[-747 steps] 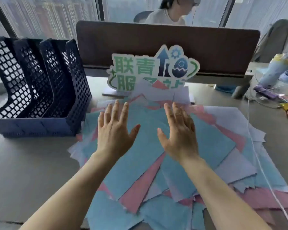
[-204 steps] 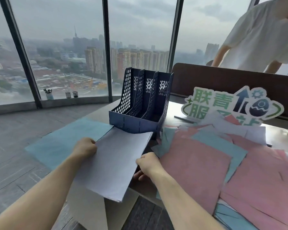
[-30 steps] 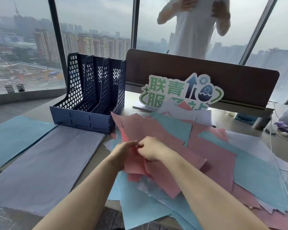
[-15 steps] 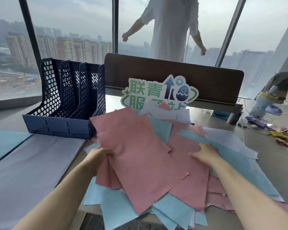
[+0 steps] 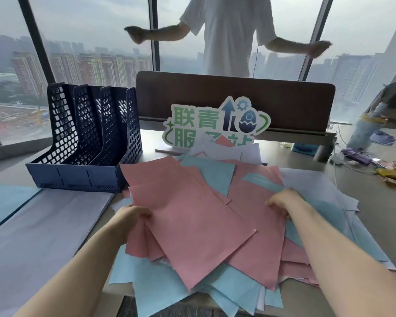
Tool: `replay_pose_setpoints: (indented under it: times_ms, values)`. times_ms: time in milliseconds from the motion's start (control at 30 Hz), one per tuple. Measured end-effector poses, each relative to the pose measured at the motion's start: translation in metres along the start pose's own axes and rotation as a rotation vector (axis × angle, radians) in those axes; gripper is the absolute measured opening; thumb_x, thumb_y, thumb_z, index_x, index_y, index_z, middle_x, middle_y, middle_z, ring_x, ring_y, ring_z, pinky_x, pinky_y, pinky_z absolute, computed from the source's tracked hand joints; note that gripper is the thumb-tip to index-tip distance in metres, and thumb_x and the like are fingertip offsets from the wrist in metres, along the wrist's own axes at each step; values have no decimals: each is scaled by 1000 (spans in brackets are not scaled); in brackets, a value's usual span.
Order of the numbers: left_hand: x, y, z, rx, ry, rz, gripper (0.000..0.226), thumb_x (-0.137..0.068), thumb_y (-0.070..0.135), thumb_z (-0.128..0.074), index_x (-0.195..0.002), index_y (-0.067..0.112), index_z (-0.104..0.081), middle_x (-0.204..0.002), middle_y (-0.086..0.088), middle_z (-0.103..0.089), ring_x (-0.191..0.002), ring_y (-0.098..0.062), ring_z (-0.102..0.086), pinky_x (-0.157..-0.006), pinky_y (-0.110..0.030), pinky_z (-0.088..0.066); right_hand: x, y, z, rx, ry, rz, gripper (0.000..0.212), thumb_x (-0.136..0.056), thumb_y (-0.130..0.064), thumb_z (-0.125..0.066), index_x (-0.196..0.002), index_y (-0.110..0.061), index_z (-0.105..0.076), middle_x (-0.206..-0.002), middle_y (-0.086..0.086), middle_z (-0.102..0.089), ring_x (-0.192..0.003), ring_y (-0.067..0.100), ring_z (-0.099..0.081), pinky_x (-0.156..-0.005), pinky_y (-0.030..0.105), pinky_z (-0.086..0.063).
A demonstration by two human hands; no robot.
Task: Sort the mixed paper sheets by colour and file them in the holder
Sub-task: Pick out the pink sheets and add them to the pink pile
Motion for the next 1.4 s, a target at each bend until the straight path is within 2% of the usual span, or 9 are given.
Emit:
replay_pose_setpoints:
  times_ms: [133,233,333,467,633,800,1000,1233,1400]
  values:
    - [1,0,0,-16,11,3,19,-81,0,-67,-99,-3,-68,-85,-24,-71,-66,-34,-66,-59,-36,-56,3,12,0,25,52,-10,74,-64,-58,-81,-118,-11,-61,-119,9,-64,-110,30,-62,-89,34,-51]
    - [4,0,-1,-16,7,3,18,-81,-2,-66,-98,-5,-68,-88,-27,-70,-69,-35,-66,-65,-39,-57,-2,25,-2,72,67,-49,99,-52,-79,-73,-127,-16,-56,-129,9,-59,-121,34,-53,-98,44,-48]
    - [6,1,-1,-10,14,-6,19,-80,-3,-66,-99,-6,-67,-85,-25,-69,-68,-35,-65,-65,-38,-57,-13,26,-7,55,23,-62,107,-42,-73,-79,-128,-13,-57,-127,10,-61,-116,35,-57,-99,49,-47]
    - [8,2,-1,-11,7,-9,20,-80,-3,-65,-100,-6,-67,-92,-28,-69,-74,-36,-66,-71,-42,-58,-7,14,-11,-30,40,-77,88,-52,-49,-88,-125,-9,-59,-121,12,-64,-109,34,-62,-97,47,-49]
    - [12,1,0,-19,10,2,16,-79,-1,-67,-94,-5,-68,-83,-25,-68,-72,-35,-63,-80,-53,-55,-11,18,-15,40,49,-67,122,-32,-82,-70,-131,-14,-53,-124,11,-60,-114,33,-58,-93,43,-50]
    - [11,0,-1,-8,-14,20,15,-79,-1,-67,-93,-4,-67,-83,-26,-67,-73,-37,-63,-82,-58,-53,-11,24,2,-19,32,-2,132,-50,-70,-84,-149,-9,-22,-147,11,-44,-132,36,-46,-104,48,-44]
    - [2,-1,2,-16,-27,54,21,-78,2,-68,-96,-7,-69,-90,-30,-69,-76,-38,-64,-85,-63,-52,-16,17,9,-90,-56,-22,99,-64,-41,-90,-139,3,-42,-141,17,-51,-125,33,-52,-95,35,-43]
    - [0,0,-1,-30,-35,51,10,-82,1,-66,-92,-3,-67,-85,-25,-69,-66,-35,-65,-69,-45,-58,5,6,-2,-242,-66,97,30,-81,-17,-75,-103,-3,-62,-91,10,-60,-74,23,-56,-63,27,-43]
    - [1,0,-1,-11,-42,32,11,-83,-1,-65,-94,-3,-66,-87,-25,-68,-66,-36,-64,-67,-44,-59,35,-2,-5,-373,-48,148,17,-88,-11,-61,-102,-1,-62,-90,15,-66,-82,30,-64,-69,32,-51]
Point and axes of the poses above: each hand's wrist, its own x-axis away from the middle knuckle, its own z-axis out of the back of the hand, y = z × x, the point moved 4 cm from there along -x, towards the middle knuckle
